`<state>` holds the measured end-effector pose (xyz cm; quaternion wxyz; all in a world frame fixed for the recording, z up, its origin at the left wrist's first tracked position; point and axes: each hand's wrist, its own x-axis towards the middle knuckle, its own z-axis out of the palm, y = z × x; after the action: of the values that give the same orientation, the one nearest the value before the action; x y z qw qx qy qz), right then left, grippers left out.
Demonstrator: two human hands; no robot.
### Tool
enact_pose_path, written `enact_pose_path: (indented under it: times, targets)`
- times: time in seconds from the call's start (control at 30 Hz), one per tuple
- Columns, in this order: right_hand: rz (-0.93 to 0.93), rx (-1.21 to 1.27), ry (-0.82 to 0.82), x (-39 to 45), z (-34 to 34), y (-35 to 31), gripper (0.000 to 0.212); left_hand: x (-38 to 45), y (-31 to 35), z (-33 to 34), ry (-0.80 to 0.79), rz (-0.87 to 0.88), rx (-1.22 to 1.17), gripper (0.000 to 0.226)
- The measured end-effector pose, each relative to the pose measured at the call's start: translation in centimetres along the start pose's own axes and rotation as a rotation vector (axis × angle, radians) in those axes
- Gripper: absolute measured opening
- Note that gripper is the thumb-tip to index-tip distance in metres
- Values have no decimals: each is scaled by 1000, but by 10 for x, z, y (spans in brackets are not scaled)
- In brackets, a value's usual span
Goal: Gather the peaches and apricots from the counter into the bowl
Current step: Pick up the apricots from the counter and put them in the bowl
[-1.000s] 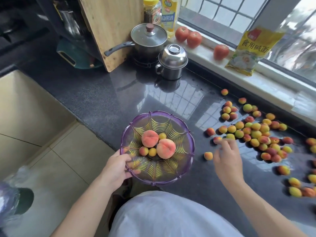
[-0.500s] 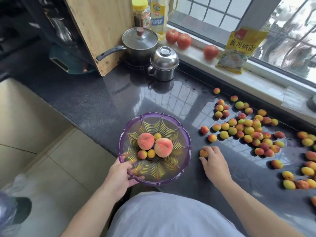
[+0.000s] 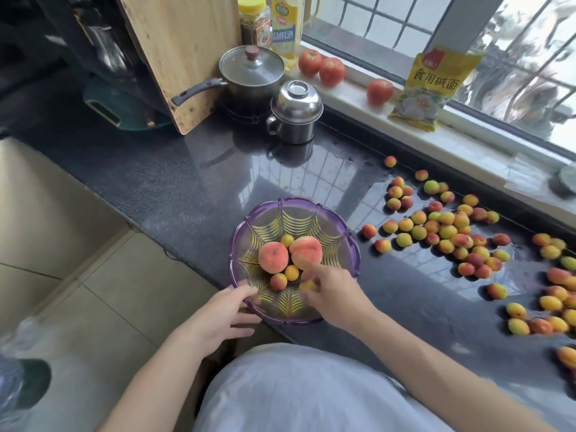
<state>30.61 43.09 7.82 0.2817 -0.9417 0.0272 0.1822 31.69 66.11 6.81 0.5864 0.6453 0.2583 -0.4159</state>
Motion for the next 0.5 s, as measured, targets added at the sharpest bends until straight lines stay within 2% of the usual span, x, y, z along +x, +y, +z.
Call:
enact_pose_path:
  times: [0.03, 0.13, 0.3, 0.5]
  targets:
    - [-9, -31, -18, 2, 5, -2, 23, 2, 2, -2, 24, 35, -40, 19]
    - [35, -83, -30, 12, 19, -7, 24, 5, 6, -2, 41, 110, -149, 36]
    - [173, -76, 8, 24, 30, -13, 27, 8, 3, 3, 30, 140, -177, 45]
    - [126, -136, 63, 25, 38, -16, 21, 7, -2, 3, 17, 143, -217, 46]
